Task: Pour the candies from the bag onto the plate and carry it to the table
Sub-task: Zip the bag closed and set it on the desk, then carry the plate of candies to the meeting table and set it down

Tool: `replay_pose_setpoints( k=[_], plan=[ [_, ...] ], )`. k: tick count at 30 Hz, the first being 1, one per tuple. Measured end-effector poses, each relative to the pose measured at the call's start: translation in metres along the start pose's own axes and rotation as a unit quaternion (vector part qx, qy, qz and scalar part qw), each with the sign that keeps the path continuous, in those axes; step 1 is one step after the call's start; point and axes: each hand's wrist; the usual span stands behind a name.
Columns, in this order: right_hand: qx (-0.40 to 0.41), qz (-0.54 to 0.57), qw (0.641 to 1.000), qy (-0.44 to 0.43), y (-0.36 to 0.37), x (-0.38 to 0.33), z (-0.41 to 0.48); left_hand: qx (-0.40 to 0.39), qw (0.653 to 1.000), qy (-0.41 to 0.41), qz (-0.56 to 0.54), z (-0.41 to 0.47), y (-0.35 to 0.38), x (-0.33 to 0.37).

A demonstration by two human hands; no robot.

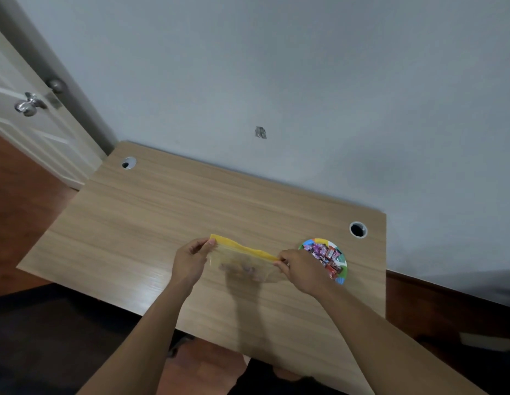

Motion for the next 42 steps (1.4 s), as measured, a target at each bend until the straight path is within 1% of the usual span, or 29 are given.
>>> replay_pose_setpoints(
  k=[3, 5, 8, 11, 14, 18, 21, 25, 28, 34, 37, 38, 40, 42],
  plan=[
    [0.007, 0.05, 0.999, 0.009, 0.002, 0.003, 0.006, -0.003, 1.0, 0.015, 0.027, 0.007, 0.002, 0.003],
    [0.026, 0.097, 0.995, 0.004, 0.0, 0.007, 0.006, 0.009, 0.998, 0.028, 0.052, 0.011, 0.004, 0.007],
    [0.06, 0.134, 0.989, 0.014, -0.005, 0.02, 0.003, 0.059, 0.993, 0.064, 0.086, 0.015, 0.01, 0.009],
    [0.064, 0.154, 0.984, 0.061, -0.007, 0.045, -0.003, 0.09, 0.985, 0.102, 0.103, 0.02, 0.024, 0.006],
    [0.075, 0.172, 0.975, 0.122, -0.009, 0.078, -0.012, 0.052, 0.988, 0.096, 0.107, 0.022, 0.046, 0.003],
    [0.107, 0.214, 0.951, 0.196, -0.008, 0.126, -0.028, -0.035, 0.993, 0.051, 0.098, 0.021, 0.089, -0.003],
    [0.103, 0.231, 0.936, 0.246, -0.004, 0.161, -0.038, -0.087, 0.989, 0.014, 0.116, 0.024, 0.123, -0.018],
    [0.083, 0.238, 0.923, 0.292, 0.005, 0.199, -0.044, -0.119, 0.983, -0.026, 0.139, 0.025, 0.167, -0.043],
    [0.065, 0.24, 0.92, 0.303, 0.013, 0.222, -0.043, -0.137, 0.977, -0.045, 0.16, 0.027, 0.194, -0.064],
    [0.031, 0.275, 0.914, 0.297, 0.033, 0.256, -0.032, -0.079, 0.977, -0.002, 0.197, 0.037, 0.239, -0.108],
    [0.024, 0.304, 0.906, 0.292, 0.042, 0.261, -0.024, -0.083, 0.983, -0.003, 0.163, 0.073, 0.241, -0.176],
    [0.029, 0.319, 0.901, 0.293, 0.044, 0.261, -0.021, -0.076, 0.985, -0.001, 0.157, 0.08, 0.242, -0.188],
    [0.033, 0.337, 0.895, 0.289, 0.05, 0.262, -0.017, -0.044, 0.988, 0.0, 0.151, 0.075, 0.253, -0.179],
    [0.029, 0.355, 0.89, 0.285, 0.057, 0.267, -0.013, -0.031, 0.988, -0.003, 0.153, 0.056, 0.268, -0.146]
  ],
)
Point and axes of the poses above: each hand's wrist, its own z-axis towards the middle knuckle, its own y-axis out of the palm, x = y × z, and after that the axes turned 7 degrees about -x, right-handed
